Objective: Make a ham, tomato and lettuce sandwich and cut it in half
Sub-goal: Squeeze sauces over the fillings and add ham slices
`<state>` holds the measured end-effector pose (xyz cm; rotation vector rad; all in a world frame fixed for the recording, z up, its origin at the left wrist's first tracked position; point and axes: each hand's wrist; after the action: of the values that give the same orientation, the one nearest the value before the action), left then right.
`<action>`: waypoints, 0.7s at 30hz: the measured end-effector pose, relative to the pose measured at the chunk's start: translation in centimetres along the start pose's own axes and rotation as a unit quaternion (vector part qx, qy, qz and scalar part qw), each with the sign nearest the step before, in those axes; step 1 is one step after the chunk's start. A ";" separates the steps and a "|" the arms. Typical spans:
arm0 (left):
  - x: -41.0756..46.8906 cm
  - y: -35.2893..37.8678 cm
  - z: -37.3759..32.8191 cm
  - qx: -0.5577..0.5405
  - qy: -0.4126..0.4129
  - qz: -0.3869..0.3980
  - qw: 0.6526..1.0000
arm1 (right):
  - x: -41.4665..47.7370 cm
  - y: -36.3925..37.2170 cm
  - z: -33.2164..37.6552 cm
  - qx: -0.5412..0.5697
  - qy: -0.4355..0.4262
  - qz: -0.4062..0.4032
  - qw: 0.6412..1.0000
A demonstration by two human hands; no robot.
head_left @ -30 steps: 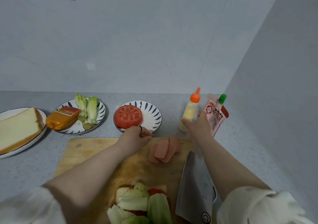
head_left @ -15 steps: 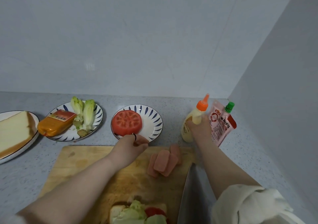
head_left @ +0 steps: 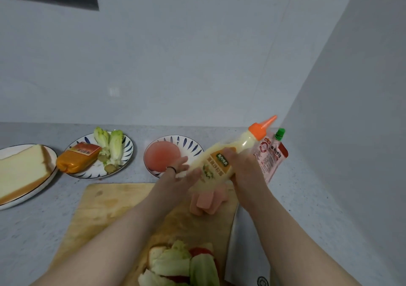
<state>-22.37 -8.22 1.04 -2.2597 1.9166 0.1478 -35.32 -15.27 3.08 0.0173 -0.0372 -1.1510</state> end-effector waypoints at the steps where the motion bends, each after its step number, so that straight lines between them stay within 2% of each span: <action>1: -0.7 -0.3 -0.2 0.040 0.018 -0.052 0.998 | -0.8 0.3 0.0 -0.035 -0.001 0.007 0.999; 3: -1.8 -1.2 -0.4 0.097 0.075 -0.086 0.989 | -2.4 0.8 0.0 -0.106 0.004 0.047 0.993; 6: -4.0 -2.2 -1.1 0.115 0.112 0.068 0.985 | -4.5 2.0 0.3 -0.127 0.003 0.086 0.988; 8: -5.0 -2.0 -0.7 0.147 0.103 0.120 0.976 | -5.7 3.1 0.7 -0.127 -0.010 0.087 0.988; 10: -5.3 -1.2 0.3 0.157 0.107 0.099 0.977 | -6.2 3.7 1.1 -0.165 -0.002 0.095 0.982; 12: -5.7 -1.0 1.0 0.140 0.106 0.045 0.983 | -6.2 4.4 1.9 -0.196 0.024 0.139 0.970; 13: -5.9 -1.1 1.3 0.143 0.107 0.024 0.984 | -6.1 4.4 2.5 -0.185 0.038 0.134 0.973; 14: -6.1 -1.4 1.5 0.162 0.112 0.009 0.980 | -5.8 4.3 3.5 -0.161 0.048 0.099 0.981; 16: -6.7 -2.1 1.4 0.234 0.123 -0.010 0.964 | -5.5 3.3 5.6 -0.179 -0.006 -0.024 0.983; 18: -7.6 -2.7 1.1 0.297 0.130 -0.020 0.946 | -5.4 2.2 7.0 -0.306 -0.055 -0.060 0.949; 21: -8.7 -3.1 0.8 0.318 0.140 -0.035 0.937 | -5.3 2.1 7.9 -0.487 -0.023 -0.002 0.873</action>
<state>-20.71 0.88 2.14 -1.9545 1.6593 -0.7332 -35.86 -9.49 10.89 -0.9083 0.5063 -1.0677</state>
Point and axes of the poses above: each hand's wrist, its own x-axis towards the middle knuckle, its own y-axis out of the palm, z = x × y, and after that the axes turned 7 degrees about z, right-handed
